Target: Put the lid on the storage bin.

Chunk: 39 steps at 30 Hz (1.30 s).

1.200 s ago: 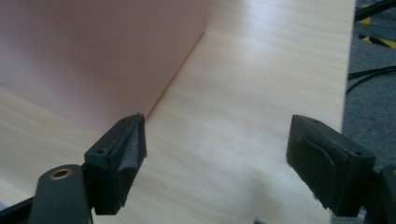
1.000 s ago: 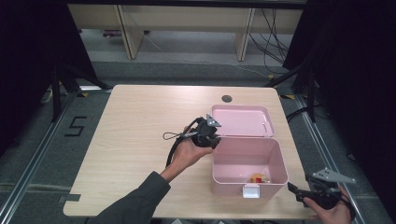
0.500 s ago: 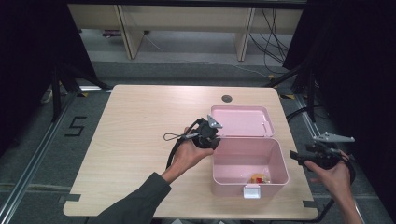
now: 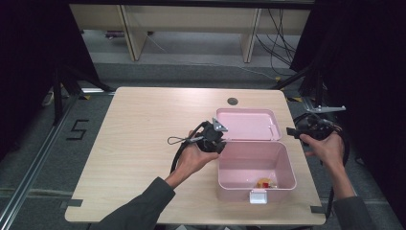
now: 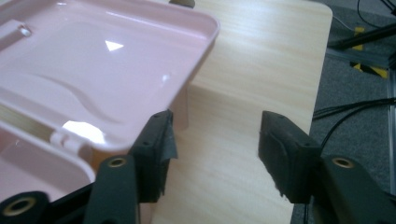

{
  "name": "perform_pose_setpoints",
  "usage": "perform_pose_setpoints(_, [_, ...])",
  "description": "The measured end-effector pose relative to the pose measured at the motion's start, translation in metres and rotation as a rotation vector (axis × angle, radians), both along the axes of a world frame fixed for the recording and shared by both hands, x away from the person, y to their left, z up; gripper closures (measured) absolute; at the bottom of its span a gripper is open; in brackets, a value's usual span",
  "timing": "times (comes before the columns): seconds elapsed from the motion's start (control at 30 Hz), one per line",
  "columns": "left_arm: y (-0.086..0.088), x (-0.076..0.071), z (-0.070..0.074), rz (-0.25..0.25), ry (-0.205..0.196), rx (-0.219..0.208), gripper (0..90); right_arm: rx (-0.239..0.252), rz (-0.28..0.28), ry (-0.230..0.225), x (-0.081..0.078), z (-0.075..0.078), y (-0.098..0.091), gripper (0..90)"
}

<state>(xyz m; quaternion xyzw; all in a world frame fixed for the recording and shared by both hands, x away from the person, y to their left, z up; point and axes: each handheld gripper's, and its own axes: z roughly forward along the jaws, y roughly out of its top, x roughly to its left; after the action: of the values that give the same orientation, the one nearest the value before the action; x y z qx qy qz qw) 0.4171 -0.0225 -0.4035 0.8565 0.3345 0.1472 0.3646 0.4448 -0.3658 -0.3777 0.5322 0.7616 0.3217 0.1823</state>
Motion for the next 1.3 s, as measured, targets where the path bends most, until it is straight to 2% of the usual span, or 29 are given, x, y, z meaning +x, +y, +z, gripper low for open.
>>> perform_pose_setpoints(0.1, [0.0, 0.0, 0.0, 0.002, 0.001, -0.004, 80.1, -0.001, 0.006, -0.005, 0.007, 0.005, 0.004, 51.2])
perform_pose_setpoints(0.13, [0.0, 0.0, 0.0, 0.002, 0.002, -0.004, 80.1, 0.019, 0.005, -0.009, 0.011, 0.006, 0.007, 51.9])
perform_pose_setpoints(0.2, [0.001, 0.0, 0.0, 0.0, 0.003, -0.008, 80.1, -0.007, 0.026, 0.006, 0.024, 0.01, 0.009, 53.8])
perform_pose_setpoints(0.23, [0.0, 0.0, 0.0, 0.001, 0.001, -0.005, 80.1, -0.001, 0.001, 0.028, 0.026, 0.01, 0.012, 53.8])
perform_pose_setpoints(0.33, [0.0, 0.0, 0.0, -0.001, -0.001, -0.004, 80.1, -0.024, 0.01, 0.026, 0.035, 0.01, 0.012, 55.2])
perform_pose_setpoints(0.37, [0.0, 0.0, -0.001, 0.0, -0.003, -0.005, 80.0, -0.033, -0.012, 0.025, 0.042, 0.007, 0.014, 56.1])
perform_pose_setpoints(0.4, [0.0, 0.0, -0.001, 0.0, -0.003, -0.005, 80.1, -0.033, -0.012, 0.025, 0.042, 0.007, 0.014, 56.1])
perform_pose_setpoints(0.43, [0.0, 0.0, 0.0, -0.001, -0.003, -0.003, 80.0, -0.001, 0.015, 0.046, 0.047, 0.006, 0.016, 57.2])
perform_pose_setpoints(0.53, [0.001, 0.0, -0.001, -0.002, -0.003, -0.003, 80.0, -0.003, 0.007, 0.056, 0.052, 0.004, 0.02, 58.9])
perform_pose_setpoints(0.57, [0.001, 0.0, -0.001, -0.002, -0.005, -0.006, 80.0, -0.041, -0.018, 0.056, 0.056, 0.004, 0.024, 60.3])
perform_pose_setpoints(0.6, [0.001, 0.0, -0.001, -0.004, -0.006, -0.005, 80.0, -0.051, -0.031, 0.059, 0.058, 0.004, 0.026, 60.9])
perform_pose_setpoints(0.63, [0.001, 0.0, -0.001, -0.004, -0.006, -0.005, 80.0, -0.04, -0.024, 0.017, 0.061, 0.001, 0.027, 62.0])
perform_pose_setpoints(0.67, [0.001, 0.0, -0.001, -0.007, -0.005, -0.008, 79.9, -0.039, -0.026, 0.039, 0.063, 0.002, 0.029, 62.6])
perform_pose_setpoints(0.7, [0.001, 0.0, -0.001, -0.007, -0.006, -0.008, 80.0, -0.062, -0.017, 0.051, 0.065, 0.002, 0.029, 63.1])
perform_pose_setpoints(0.8, [0.001, 0.0, -0.001, -0.007, -0.008, -0.008, 80.0, -0.069, -0.026, 0.059, 0.071, -0.001, 0.033, 64.7])
perform_pose_setpoints(0.83, [0.001, 0.0, -0.001, -0.008, -0.008, -0.008, 80.0, -0.055, -0.043, 0.078, 0.071, -0.002, 0.036, 65.2])
perform_pose_setpoints(0.9, [0.001, 0.001, -0.001, -0.012, -0.004, -0.014, 80.0, -0.07, -0.043, 0.105, 0.078, -0.005, 0.04, 67.1])
perform_pose_setpoints(0.93, [0.001, 0.0, -0.001, -0.013, -0.006, -0.012, 79.9, -0.077, -0.038, 0.099, 0.079, -0.007, 0.041, 67.1])
perform_pose_setpoints(0.97, [0.001, 0.0, -0.001, -0.013, -0.006, -0.012, 80.0, -0.075, -0.06, 0.121, 0.08, -0.008, 0.043, 67.8])
perform_pose_setpoints(1.07, [0.001, 0.0, -0.001, -0.011, -0.008, -0.009, 79.9, -0.082, -0.058, 0.132, 0.084, -0.011, 0.043, 70.0])
perform_pose_setpoints(1.1, [0.001, 0.0, -0.001, -0.011, -0.009, -0.008, 79.9, -0.09, -0.062, 0.12, 0.085, -0.013, 0.043, 70.3])
perform_pose_setpoints(1.13, [0.001, 0.0, -0.001, -0.011, -0.009, -0.008, 79.9, -0.076, -0.071, 0.153, 0.085, -0.013, 0.044, 70.4])
perform_pose_setpoints(1.3, [0.002, 0.001, -0.002, -0.016, -0.008, -0.013, 79.9, -0.088, -0.079, 0.158, 0.089, -0.018, 0.045, 75.3])
